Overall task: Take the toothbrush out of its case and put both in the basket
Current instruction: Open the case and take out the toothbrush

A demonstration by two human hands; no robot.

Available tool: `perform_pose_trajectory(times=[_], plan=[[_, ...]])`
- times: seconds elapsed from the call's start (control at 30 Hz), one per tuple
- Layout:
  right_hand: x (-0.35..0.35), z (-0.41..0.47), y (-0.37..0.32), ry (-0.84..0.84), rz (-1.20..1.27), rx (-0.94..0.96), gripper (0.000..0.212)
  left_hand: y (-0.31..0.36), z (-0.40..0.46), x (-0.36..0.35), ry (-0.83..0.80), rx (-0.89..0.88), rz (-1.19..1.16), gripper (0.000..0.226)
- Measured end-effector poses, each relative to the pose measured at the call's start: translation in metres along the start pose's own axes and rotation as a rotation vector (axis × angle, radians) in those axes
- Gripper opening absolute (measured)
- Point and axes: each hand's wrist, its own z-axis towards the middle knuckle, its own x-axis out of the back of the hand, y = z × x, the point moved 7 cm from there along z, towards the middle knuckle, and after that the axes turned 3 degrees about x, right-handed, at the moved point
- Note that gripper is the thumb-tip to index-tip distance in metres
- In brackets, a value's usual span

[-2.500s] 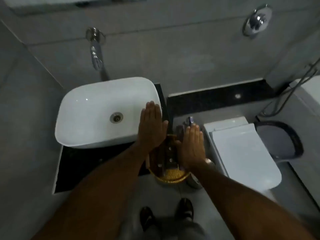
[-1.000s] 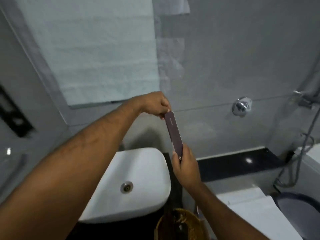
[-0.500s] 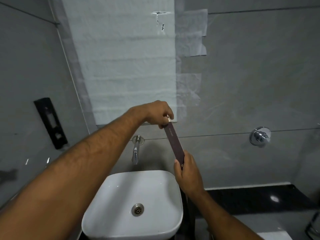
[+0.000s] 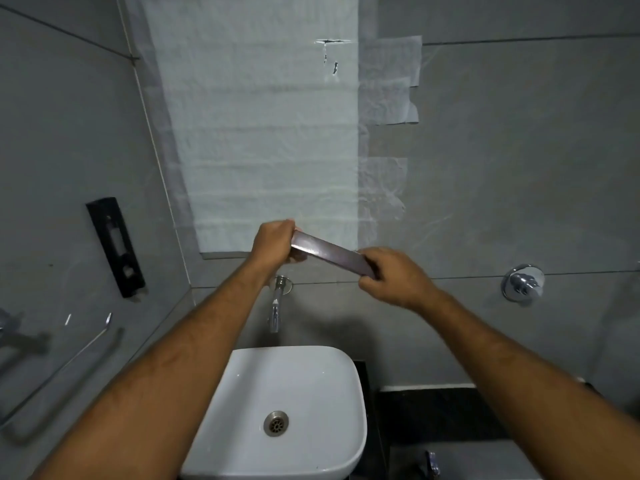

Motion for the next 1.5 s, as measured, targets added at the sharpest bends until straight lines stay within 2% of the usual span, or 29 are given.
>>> perform_pose_trajectory(times=[0.07, 0.13, 0.23, 0.37, 0.53, 0.77, 0.9, 1.07, 1.17, 1.27, 1.33, 1.4, 1.5], plan=[[0.024, 0.02, -0.012, -0.183, -0.119, 0.058, 0.022, -0.032, -0.008, 0.001, 0.004, 0.139, -0.282, 0.024], [0.044, 0.039, -0.028, -0.386, -0.296, 0.09, 0.029, -0.058, -0.022, -0.009, -0.019, 0.276, -0.629, 0.026], [0.067, 0.067, -0.063, -0.579, -0.653, 0.131, 0.029, -0.078, -0.047, -0.037, -0.091, 0.355, -0.989, 0.035], [0.08, 0.091, -0.121, -0.602, -1.055, 0.249, 0.024, -0.095, -0.077, -0.071, -0.162, 0.413, -1.226, 0.034], [0.058, 0.092, -0.143, -0.604, -1.234, 0.337, 0.015, -0.11, -0.092, -0.082, -0.165, 0.475, -1.292, 0.032], [0.041, 0.087, -0.122, -0.526, -1.136, 0.403, 0.025, -0.128, -0.091, -0.06, -0.177, 0.495, -1.233, 0.03], [0.044, 0.087, -0.107, -0.491, -1.068, 0.374, 0.033, -0.136, -0.093, -0.056, -0.241, 0.497, -1.214, 0.032], [0.053, 0.084, -0.099, -0.394, -1.134, 0.455, 0.039, -0.151, -0.102, -0.051, -0.332, 0.524, -1.072, 0.034], [0.067, 0.081, -0.089, -0.335, -1.137, 0.431, 0.039, -0.162, -0.109, -0.044, -0.36, 0.547, -1.038, 0.032], [0.089, 0.073, -0.069, -0.264, -1.072, 0.304, 0.034, -0.17, -0.114, -0.035, -0.361, 0.545, -1.04, 0.029], [0.102, 0.062, -0.044, -0.191, -0.961, 0.142, 0.031, -0.172, -0.117, -0.026, -0.353, 0.521, -1.035, 0.03], [0.106, 0.039, -0.011, -0.119, -0.748, -0.067, 0.028, -0.171, -0.122, -0.021, -0.369, 0.487, -0.995, 0.033], [0.078, -0.019, 0.04, -0.028, -0.299, -0.312, 0.02, -0.169, -0.136, -0.022, -0.403, 0.437, -0.847, 0.032]])
